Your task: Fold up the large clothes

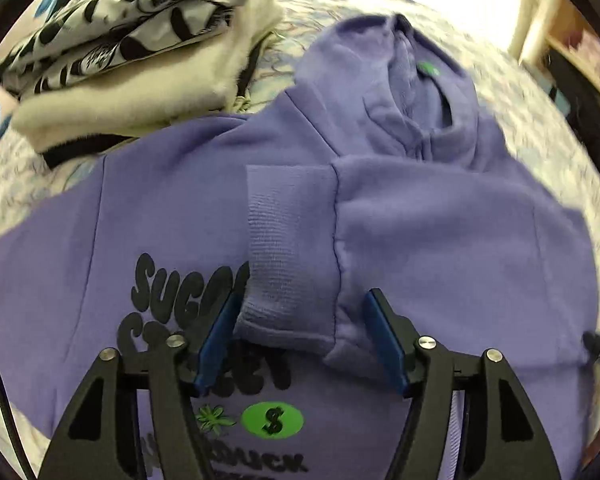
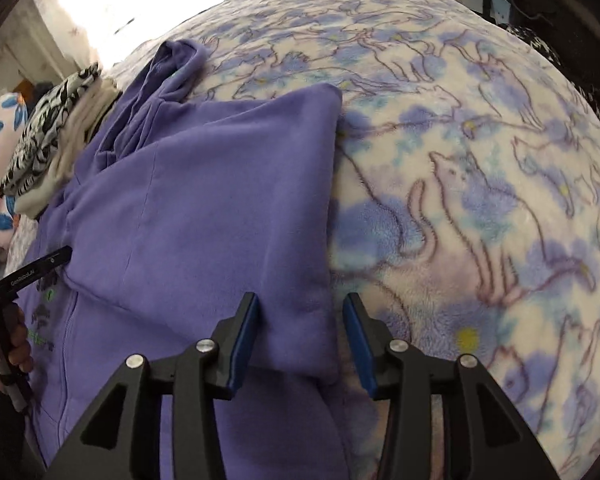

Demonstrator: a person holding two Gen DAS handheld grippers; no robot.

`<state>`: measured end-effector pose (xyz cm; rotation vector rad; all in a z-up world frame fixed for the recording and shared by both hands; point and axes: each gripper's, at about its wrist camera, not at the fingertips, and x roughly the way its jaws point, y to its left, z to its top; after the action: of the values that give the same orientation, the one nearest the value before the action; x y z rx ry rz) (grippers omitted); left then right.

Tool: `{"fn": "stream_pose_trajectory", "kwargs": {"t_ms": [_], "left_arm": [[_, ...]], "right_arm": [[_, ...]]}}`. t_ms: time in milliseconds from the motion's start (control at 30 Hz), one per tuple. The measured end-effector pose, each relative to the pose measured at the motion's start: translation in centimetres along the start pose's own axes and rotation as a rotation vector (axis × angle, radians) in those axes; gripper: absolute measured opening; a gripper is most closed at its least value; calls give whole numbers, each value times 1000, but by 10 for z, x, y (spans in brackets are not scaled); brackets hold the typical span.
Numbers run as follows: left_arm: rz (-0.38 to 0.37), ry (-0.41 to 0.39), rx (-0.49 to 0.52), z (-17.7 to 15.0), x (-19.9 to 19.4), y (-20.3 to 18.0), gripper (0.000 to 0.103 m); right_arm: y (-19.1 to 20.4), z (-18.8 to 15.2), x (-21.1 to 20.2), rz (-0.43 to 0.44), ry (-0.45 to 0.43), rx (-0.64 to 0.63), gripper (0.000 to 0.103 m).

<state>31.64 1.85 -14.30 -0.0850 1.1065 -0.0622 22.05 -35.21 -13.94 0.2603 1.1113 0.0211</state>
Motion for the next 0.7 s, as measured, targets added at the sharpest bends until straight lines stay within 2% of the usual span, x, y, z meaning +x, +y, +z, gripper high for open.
{"fn": "stream_pose_trajectory", "kwargs": {"t_ms": [33,100,200,267,367,467,533,600,700], "left_arm": [[-37,1,-9,1,-3,1,31],[-103,1,-15,0,-10,0,15],[-58,-20,39,-6,-16,-8,16],[-21,-11,61,-10,-15,-12,24],[47,-37,73,-13,-30,-15,45],[87,-118,82,-16,-57,-14,56],[63,-182,80,-18,-73,-17,69],[15,-237,92,-18,-84,-26,72],[-44,-225,118,-16,-78,-50,72]], "right_arm": [[-1,0,0,9,-4,0,32],[-3,-1,-6,40,-11,10,25],[1,-3,-9,8,-36,-17,25],[2,-6,2,-19,-9,-25,27],[4,-2,-9,-42,-2,4,35],[18,-2,-33,-118,-65,-30,35],[31,-5,-42,-139,-97,-71,35],[46,-5,-46,-103,-106,-96,36],[75,-1,-37,-22,-103,-133,35]]}}
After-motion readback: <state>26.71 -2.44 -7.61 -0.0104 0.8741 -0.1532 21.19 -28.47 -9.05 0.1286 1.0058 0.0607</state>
